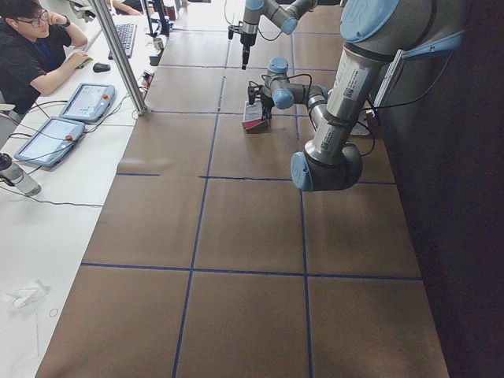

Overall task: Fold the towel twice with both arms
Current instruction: 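Grasp the end of the folded towel with the left gripper, then lift and fold the grasped end over toward the other end with the left gripper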

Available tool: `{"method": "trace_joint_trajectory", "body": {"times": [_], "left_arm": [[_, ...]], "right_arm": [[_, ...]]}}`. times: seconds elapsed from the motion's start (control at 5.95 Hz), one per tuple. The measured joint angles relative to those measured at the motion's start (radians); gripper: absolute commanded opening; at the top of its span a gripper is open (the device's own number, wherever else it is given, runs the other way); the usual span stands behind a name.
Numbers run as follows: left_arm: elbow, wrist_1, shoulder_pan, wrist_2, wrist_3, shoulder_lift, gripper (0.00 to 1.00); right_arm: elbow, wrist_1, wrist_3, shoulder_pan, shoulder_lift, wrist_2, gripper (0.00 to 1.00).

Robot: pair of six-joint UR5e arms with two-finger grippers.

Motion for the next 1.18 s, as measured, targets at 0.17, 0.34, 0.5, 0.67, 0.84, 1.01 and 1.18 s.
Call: {"method": "trace_joint_trajectory", "body": {"times": [0.17, 0.34, 0.5, 0.67, 0.84, 1.01, 1.18], "left_arm": [[0.026, 0.01, 0.001, 0.002, 0.001, -0.043, 0.0], [0.071, 0.013, 0.003, 0.006, 0.002, -0.096, 0.0], [0.131, 0.015, 0.003, 0.014, 0.003, -0.158, 0.0], [0.198, 0.015, 0.004, 0.026, 0.004, -0.221, 0.0], [0.257, 0.015, 0.01, 0.034, 0.004, -0.273, 0.0], [0.291, 0.014, 0.02, 0.043, 0.006, -0.299, 0.0], [0.317, 0.013, 0.035, 0.06, 0.01, -0.322, 0.0]], "right_arm": [[0.001, 0.0, -0.003, 0.009, -0.002, 0.006, 1.0], [0.002, 0.0, -0.026, 0.03, -0.01, 0.025, 1.0], [0.003, 0.0, -0.061, 0.055, -0.023, 0.05, 1.0], [0.003, 0.001, -0.088, 0.078, -0.038, 0.069, 1.0], [0.003, 0.001, -0.112, 0.094, -0.053, 0.078, 1.0], [0.003, 0.002, -0.126, 0.102, -0.062, 0.079, 1.0], [0.004, 0.003, -0.129, 0.105, -0.067, 0.08, 1.0]]}}
